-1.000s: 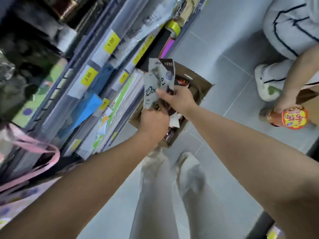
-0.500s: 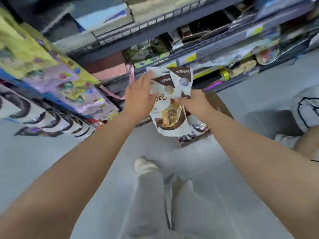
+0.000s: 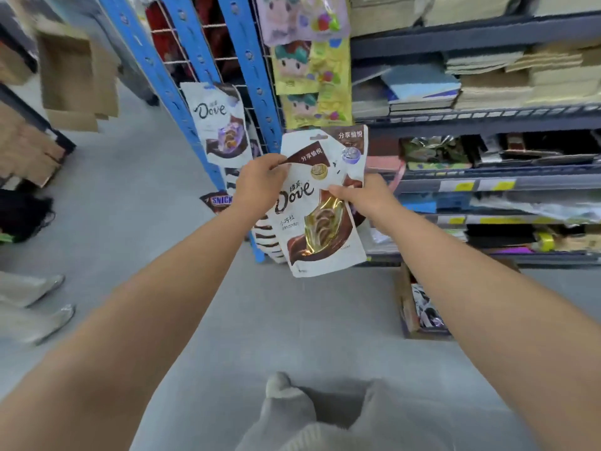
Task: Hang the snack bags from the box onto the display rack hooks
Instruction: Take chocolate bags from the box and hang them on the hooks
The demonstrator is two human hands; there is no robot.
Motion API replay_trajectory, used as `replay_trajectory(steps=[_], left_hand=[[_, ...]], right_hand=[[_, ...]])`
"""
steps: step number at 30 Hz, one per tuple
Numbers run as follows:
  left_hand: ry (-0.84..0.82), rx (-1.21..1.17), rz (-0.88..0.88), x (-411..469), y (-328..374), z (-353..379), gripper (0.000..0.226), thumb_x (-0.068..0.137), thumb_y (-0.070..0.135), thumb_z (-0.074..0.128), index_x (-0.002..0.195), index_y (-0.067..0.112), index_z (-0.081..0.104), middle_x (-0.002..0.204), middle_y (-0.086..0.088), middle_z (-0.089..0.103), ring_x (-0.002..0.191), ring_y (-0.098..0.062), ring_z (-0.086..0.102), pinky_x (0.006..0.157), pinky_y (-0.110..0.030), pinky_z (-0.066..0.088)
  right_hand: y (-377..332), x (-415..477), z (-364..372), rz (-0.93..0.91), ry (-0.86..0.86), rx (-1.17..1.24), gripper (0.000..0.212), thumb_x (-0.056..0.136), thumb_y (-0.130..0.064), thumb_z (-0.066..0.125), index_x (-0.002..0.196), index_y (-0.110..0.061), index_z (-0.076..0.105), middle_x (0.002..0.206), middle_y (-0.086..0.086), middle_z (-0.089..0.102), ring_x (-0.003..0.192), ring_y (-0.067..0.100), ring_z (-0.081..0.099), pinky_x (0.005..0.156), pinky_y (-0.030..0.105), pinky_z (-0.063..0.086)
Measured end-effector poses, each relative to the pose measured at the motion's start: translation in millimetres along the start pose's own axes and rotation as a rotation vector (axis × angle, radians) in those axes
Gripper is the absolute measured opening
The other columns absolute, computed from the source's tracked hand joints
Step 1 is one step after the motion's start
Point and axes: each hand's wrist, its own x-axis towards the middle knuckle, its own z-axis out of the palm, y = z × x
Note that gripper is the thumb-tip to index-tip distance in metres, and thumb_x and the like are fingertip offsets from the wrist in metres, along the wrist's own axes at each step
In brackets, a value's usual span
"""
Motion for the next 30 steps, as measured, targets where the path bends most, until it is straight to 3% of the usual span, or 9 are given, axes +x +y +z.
replay_trajectory(steps=[4,6,9,13,17,20,24,27,30], left_hand=[[0.064,-0.065,-0.053,15.7,-34.8,-53.7,0.021,0.091,0.013,0.053,0.105,0.014,0.069,0.093,-0.003,0.065,0.077,-0.017,0.056,0.067,-0.026,0.046],[0.087,-0.129,-0.066,29.0,-47.2,-79.2,0.015,0.089,0.013,0.057,0.097,0.015,0.07,0.088,-0.003,0.064,0.077,-0.015,0.054,0.069,-0.026,0.044],[0.122,-0.169,-0.06,54.8,-60.1,-105.3,0.016,0.087,0.016,0.059,0.097,0.011,0.071,0.087,-0.007,0.065,0.072,-0.016,0.052,0.067,-0.029,0.044],[0.161,-0.102,-0.058,88.4,-66.8,-124.1,0.022,0.088,0.021,0.055,0.104,0.013,0.068,0.089,-0.007,0.067,0.066,-0.028,0.055,0.063,-0.028,0.042],[0.258,0.121,-0.025,120.4,-67.6,-130.1,0.023,0.09,0.022,0.048,0.104,0.022,0.066,0.092,-0.003,0.07,0.075,-0.024,0.062,0.074,-0.029,0.042],[0.312,0.178,0.007,148.8,-70.9,-128.8,0.024,0.09,0.019,0.045,0.104,0.021,0.066,0.083,-0.01,0.07,0.077,-0.028,0.061,0.086,-0.032,0.041],[0.374,0.151,-0.018,191.5,-73.3,-128.9,0.028,0.089,0.022,0.043,0.105,0.023,0.066,0.084,-0.008,0.069,0.091,-0.031,0.059,0.089,-0.031,0.036],[0.401,0.132,-0.033,215.5,-72.3,-132.0,0.03,0.087,0.029,0.044,0.107,0.029,0.067,0.094,-0.003,0.071,0.1,-0.03,0.058,0.092,-0.034,0.04],[0.404,0.12,0.018,224.1,-65.5,-135.0,0.026,0.089,0.029,0.048,0.106,0.026,0.068,0.091,-0.002,0.071,0.093,-0.025,0.06,0.099,-0.041,0.04]], right_hand=[[-27.0,10.0,53.7,-0.039,-0.006,-0.025,0.031,0.082,-0.018,0.07,0.111,-0.008,0.063,0.113,0.009,0.067,0.101,0.023,0.064,0.094,0.038,0.051],[-39.6,18.0,77.9,-0.043,-0.003,-0.038,0.033,0.081,-0.024,0.071,0.109,-0.008,0.064,0.111,0.008,0.068,0.102,0.024,0.064,0.095,0.041,0.05],[-57.1,28.1,103.7,-0.061,0.035,-0.043,0.029,0.082,-0.032,0.069,0.103,-0.013,0.063,0.104,0.004,0.067,0.098,0.021,0.062,0.087,0.032,0.049],[-68.7,45.8,121.9,-0.072,0.164,-0.05,0.037,0.089,-0.034,0.061,0.101,0.0,0.061,0.104,0.014,0.066,0.099,0.027,0.062,0.075,0.03,0.042],[-68.7,70.9,112.0,-0.096,0.345,0.032,0.032,0.09,-0.023,0.061,0.109,0.003,0.061,0.113,0.017,0.065,0.103,0.028,0.061,0.085,0.037,0.046],[-69.6,93.8,92.1,-0.052,0.266,0.083,0.025,0.085,-0.011,0.066,0.11,-0.007,0.063,0.106,0.007,0.065,0.098,0.019,0.06,0.09,0.033,0.047],[-73.7,128.9,78.8,0.027,0.127,0.114,0.028,0.077,-0.003,0.072,0.104,-0.007,0.064,0.106,0.011,0.069,0.095,0.027,0.066,0.095,0.043,0.051],[-82.0,148.5,86.7,-0.004,0.136,0.021,0.028,0.077,-0.005,0.072,0.104,-0.009,0.066,0.101,0.008,0.068,0.093,0.024,0.065,0.085,0.03,0.054],[-92.4,158.0,99.1,-0.063,0.181,-0.041,0.025,0.082,-0.003,0.068,0.107,-0.002,0.066,0.095,0.004,0.064,0.08,0.015,0.059,0.054,0.005,0.045]])
